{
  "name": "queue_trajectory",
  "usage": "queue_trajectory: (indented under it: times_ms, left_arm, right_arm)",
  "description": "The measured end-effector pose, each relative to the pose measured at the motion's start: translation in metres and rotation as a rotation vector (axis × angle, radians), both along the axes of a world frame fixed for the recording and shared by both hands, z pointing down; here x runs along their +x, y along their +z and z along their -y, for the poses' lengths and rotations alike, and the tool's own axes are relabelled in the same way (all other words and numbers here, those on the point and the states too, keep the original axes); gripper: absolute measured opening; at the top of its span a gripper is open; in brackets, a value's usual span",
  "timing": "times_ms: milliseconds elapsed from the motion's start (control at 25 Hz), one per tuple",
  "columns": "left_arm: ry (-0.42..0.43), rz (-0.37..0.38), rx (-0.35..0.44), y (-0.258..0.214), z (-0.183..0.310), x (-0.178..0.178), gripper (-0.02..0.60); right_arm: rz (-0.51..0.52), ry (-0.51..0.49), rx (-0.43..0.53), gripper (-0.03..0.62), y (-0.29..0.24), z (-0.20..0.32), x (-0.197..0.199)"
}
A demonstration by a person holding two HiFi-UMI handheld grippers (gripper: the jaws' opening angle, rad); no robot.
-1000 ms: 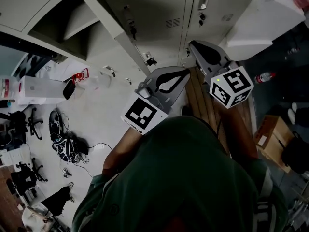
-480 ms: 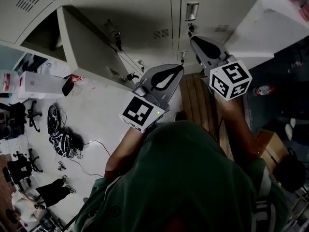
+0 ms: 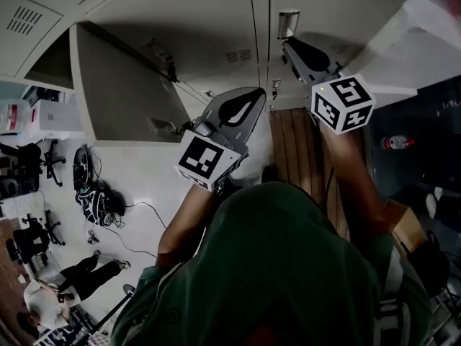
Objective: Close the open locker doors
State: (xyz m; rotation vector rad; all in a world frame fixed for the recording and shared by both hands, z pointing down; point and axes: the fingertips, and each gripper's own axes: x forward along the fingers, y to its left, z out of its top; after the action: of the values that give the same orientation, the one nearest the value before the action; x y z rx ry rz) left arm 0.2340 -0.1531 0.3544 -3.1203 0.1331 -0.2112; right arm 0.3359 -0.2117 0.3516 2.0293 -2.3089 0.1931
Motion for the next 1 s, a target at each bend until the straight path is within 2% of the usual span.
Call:
queue_trajectory:
  times_ms: [560, 720, 1000]
  left_arm:
    - [0.007, 0.037, 0.002, 0.007, 0.017, 0.024, 0.005]
    - [-0.001, 0.044, -0.004, 0.011, 0.021, 0.025, 0.005]
    - [0.002, 0.050, -0.009, 0.016, 0.022, 0.033, 0.005]
  right_arm:
    - [-0.045, 0.020, 0.004, 0.011, 0.007, 0.033, 0.021]
    - [-0.051, 0.004, 0.010, 0.037, 0.008, 0.043, 0.020]
    - [-0.047, -0.014, 0.002, 0.038, 0.013, 0.048, 0.022]
